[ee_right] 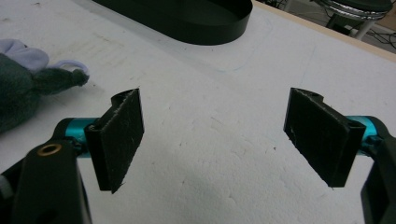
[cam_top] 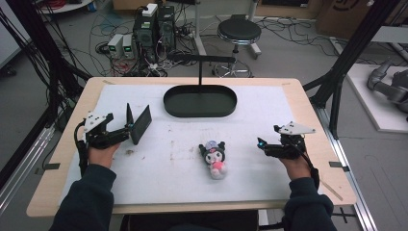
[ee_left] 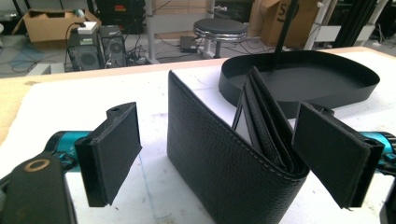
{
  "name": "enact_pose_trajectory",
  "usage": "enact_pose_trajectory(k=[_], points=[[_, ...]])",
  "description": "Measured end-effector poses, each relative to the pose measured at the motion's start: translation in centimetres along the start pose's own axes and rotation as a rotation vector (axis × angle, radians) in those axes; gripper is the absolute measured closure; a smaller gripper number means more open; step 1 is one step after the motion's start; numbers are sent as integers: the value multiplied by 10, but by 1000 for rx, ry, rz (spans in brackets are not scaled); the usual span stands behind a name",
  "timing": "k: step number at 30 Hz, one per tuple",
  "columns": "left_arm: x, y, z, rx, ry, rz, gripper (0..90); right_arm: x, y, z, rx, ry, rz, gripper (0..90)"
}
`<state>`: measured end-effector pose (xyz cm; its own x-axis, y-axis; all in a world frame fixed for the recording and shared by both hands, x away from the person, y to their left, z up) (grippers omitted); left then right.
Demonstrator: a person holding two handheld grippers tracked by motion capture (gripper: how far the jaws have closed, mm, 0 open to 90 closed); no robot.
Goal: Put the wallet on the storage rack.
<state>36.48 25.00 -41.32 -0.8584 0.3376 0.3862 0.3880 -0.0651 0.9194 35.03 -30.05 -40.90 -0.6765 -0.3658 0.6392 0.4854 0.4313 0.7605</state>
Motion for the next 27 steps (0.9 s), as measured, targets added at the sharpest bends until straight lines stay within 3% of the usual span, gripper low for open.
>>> enact_pose_trajectory(k=[9,14,18,20,21,22,23,27], points=[[-1,0,-8,-3,-45,0,179,0,0,0,-2,2,2,203],[-9,-3,-15,-27,-56,46,194,-1,0,0,0,3,7,204],[-17,-10,-16,-40,-52,137,331,-2,0,0,-2,4,6,204],[-19,-12,-16,-33,-64,148,503,-1,0,0,3,3,4,204],[-18,-11,-16,-41,-63,148,503,-1,0,0,3,3,4,204],[-17,-11,-16,-47,-53,143,576,-1,0,1,3,4,7,204],[-17,-10,-15,-53,-47,144,719,-1,0,0,3,2,7,204],[-15,-9,-11,-24,-60,134,753,-2,0,0,-2,1,8,204]])
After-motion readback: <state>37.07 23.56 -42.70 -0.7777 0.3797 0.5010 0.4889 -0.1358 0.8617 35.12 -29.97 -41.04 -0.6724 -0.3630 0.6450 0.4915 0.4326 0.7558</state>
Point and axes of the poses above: each handheld gripper's, and its own axes: x roughly backward along the jaws, y roughly out of its top, z roughly to its left, the point moved 2 cm from there along -x, roughly forward along the jaws, and after that the axes turned 7 degrees about z, right-handed, at the moved point
